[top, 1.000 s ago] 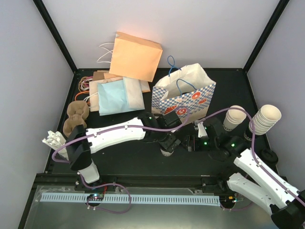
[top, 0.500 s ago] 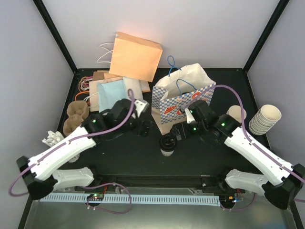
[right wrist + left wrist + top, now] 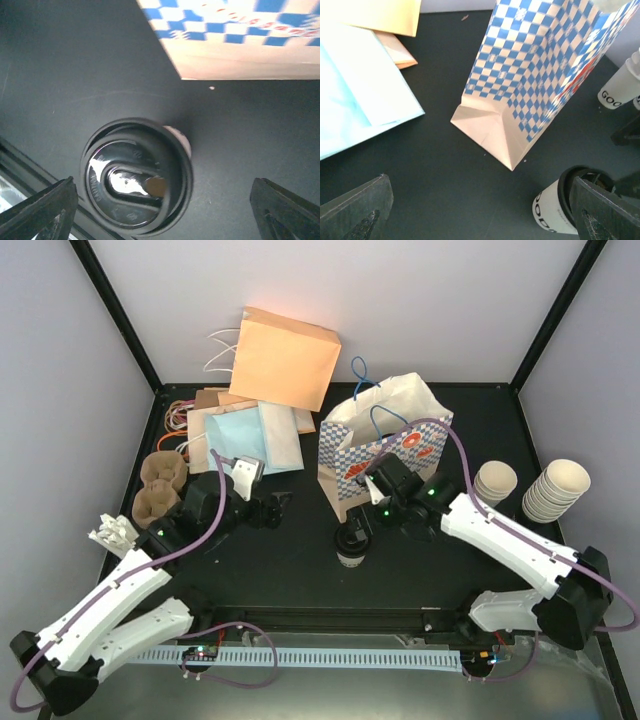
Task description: Pack the takeout coffee
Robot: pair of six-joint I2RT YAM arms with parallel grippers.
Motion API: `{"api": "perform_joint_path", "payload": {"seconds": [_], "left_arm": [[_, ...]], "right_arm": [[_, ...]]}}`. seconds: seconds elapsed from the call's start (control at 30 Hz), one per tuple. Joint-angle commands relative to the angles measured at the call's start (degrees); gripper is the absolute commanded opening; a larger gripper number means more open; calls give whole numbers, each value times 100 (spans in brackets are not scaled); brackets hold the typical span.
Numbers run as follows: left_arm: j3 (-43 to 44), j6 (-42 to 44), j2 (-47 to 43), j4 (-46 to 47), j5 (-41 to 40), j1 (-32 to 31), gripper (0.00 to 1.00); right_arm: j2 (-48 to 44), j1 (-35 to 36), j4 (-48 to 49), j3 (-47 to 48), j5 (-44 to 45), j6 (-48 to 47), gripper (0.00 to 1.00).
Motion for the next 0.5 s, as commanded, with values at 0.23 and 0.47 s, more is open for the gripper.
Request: {"api": "perform_joint_path", "payload": {"seconds": [0.23, 0.47], "left_arm": [[-462, 4, -259, 835, -242, 78, 99], [-390, 97, -175, 742, -254, 80, 99]], "right_arm": [[568, 1074, -534, 539, 1054, 109, 98], [899, 1280, -590, 739, 1187, 126, 92]]}}
